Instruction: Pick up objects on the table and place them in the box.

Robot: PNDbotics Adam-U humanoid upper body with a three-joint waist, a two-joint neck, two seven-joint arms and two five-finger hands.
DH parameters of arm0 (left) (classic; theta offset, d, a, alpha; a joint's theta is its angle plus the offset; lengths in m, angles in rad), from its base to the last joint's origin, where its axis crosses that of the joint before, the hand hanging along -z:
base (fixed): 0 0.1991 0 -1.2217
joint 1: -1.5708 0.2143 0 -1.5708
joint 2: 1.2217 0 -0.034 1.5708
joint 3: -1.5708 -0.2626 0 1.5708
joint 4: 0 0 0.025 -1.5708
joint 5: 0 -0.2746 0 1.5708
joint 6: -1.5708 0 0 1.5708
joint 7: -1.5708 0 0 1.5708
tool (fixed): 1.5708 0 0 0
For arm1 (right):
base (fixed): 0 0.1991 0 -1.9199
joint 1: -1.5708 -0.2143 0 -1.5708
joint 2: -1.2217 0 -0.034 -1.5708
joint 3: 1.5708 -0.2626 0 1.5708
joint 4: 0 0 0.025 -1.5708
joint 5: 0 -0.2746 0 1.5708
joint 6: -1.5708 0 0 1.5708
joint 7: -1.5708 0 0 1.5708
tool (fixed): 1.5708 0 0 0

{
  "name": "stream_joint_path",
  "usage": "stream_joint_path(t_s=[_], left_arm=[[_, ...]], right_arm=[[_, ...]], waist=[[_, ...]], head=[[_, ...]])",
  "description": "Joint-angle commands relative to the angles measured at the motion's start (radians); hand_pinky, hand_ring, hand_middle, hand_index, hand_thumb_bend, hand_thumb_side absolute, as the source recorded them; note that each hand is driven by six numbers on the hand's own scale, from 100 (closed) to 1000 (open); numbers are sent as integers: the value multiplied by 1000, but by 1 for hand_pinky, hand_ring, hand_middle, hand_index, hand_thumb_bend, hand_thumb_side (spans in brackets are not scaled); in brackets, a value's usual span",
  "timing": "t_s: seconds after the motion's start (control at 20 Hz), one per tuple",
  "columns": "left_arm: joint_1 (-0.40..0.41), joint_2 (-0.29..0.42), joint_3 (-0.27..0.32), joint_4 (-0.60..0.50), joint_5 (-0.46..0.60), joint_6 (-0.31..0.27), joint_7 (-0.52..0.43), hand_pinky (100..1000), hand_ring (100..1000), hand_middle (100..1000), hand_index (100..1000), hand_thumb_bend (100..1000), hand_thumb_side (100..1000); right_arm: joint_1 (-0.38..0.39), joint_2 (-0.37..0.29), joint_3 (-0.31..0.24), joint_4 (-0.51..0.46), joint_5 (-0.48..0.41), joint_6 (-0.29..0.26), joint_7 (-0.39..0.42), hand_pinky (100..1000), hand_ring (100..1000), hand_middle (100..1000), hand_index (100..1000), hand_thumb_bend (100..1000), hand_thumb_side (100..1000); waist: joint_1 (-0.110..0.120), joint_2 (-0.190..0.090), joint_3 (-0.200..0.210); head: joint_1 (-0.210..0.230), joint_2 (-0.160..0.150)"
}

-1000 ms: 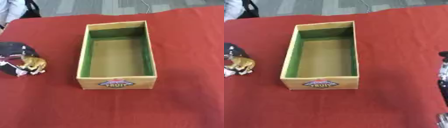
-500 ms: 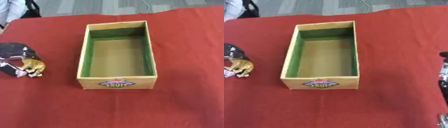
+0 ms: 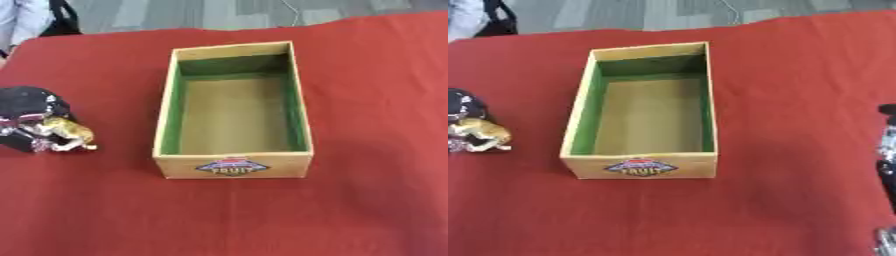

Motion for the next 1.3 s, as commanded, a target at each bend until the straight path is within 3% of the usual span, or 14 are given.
stream_joint_path(t_s=[0.05,0.65,1.05,1.3], left_arm=[[-10,29,1,-3,-10,-1,26,745,695,522,417,100,245],[-2,23,6,16,1,-1,68,711,649,487,442,100,261],[-5,24,18,-23,138,-1,117,599,534,368,343,100,394],[-2,26,31,-31,196,-1,139,581,519,338,302,100,440]], right_arm=[[-6,-6,-3,-9,0,1,-2,908,563,384,757,100,446],[-3,-4,-9,-9,-5,7,-2,909,564,384,757,100,447],[-1,-7,-14,-9,-14,6,-6,908,565,387,757,100,444],[1,-8,-16,-9,-20,5,-5,909,565,387,758,100,442]], waist=[[-1,-21,0],[-3,-29,-2],[-5,-41,1],[-7,-45,1]], head=[[-1,4],[-3,4],[-7,8],[-8,8]])
